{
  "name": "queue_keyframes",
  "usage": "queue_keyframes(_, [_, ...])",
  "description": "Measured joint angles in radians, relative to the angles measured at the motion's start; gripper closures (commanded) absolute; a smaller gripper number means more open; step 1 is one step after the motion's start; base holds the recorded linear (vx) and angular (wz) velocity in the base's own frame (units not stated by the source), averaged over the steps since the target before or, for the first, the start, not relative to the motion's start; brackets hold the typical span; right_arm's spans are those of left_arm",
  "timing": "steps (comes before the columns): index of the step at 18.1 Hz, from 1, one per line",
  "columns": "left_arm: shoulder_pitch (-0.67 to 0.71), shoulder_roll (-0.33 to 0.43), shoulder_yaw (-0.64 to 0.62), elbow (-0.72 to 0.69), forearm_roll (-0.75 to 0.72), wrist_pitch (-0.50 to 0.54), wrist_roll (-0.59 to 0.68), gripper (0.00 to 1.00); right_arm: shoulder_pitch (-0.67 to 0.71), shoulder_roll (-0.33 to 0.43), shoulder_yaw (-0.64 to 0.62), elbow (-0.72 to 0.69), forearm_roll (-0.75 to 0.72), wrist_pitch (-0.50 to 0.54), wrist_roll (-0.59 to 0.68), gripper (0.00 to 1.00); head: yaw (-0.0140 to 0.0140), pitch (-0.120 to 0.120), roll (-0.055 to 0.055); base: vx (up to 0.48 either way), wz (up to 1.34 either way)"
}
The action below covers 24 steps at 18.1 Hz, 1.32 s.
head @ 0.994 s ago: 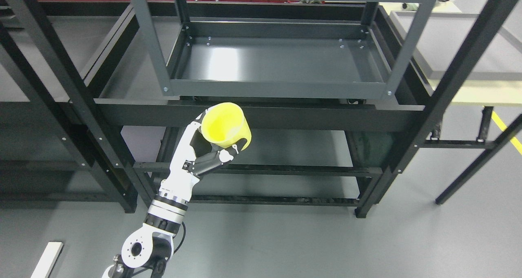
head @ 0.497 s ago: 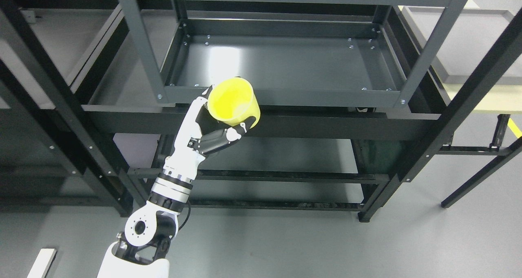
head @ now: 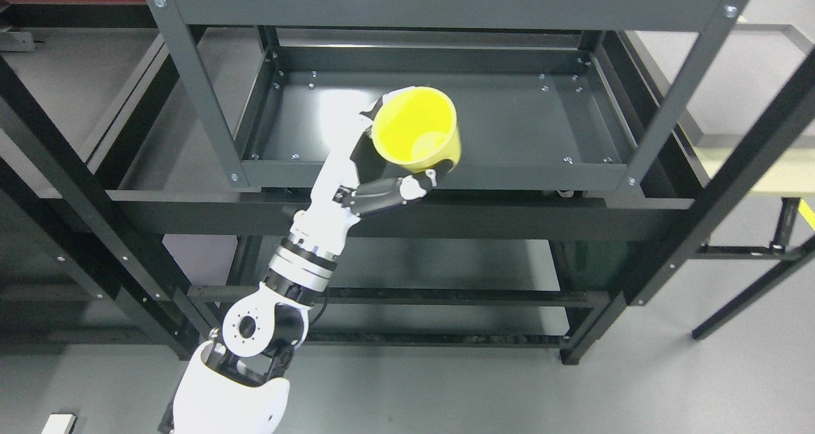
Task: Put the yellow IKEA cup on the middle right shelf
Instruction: 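Raise the cup with the left hand onto the upper shelf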
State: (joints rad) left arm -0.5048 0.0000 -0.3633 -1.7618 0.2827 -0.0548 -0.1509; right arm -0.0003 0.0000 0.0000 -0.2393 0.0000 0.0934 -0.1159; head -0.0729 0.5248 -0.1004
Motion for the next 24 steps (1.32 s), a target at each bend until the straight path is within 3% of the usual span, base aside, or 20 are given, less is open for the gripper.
queue_keyframes(8, [-0.232,0.0,-0.18,-0.008,0.153,-0.026,0.004,1.0,0.0,0.0,0.0,0.0,0.0,0.0,0.0,0.01,0.0,0.0,0.0,0.212,0.14])
queue_keyframes(11, [-0.352,0.0,-0.219,-0.008,0.242,-0.013,0.067,1.0,0.001,0.0,0.0,0.0,0.0,0.0,0.0,0.01,0.0,0.0,0.0,0.128,0.08])
queue_keyframes(14, [-0.448,0.0,-0.226,-0.003,0.294,0.079,0.165,1.0,0.001,0.0,0.0,0.0,0.0,0.0,0.0,0.01,0.0,0.0,0.0,0.102,-0.01])
queue_keyframes(21, [-0.638,0.0,-0.157,0.102,0.345,0.438,0.248,1.0,0.0,0.0,0.0,0.0,0.0,0.0,0.0,0.01,0.0,0.0,0.0,0.031,-0.06])
queue_keyframes(24, [-0.689,0.0,-0.121,0.186,0.348,0.496,0.251,0.99,0.0,0.0,0.0,0.0,0.0,0.0,0.0,0.01,0.0,0.0,0.0,-0.001,0.0])
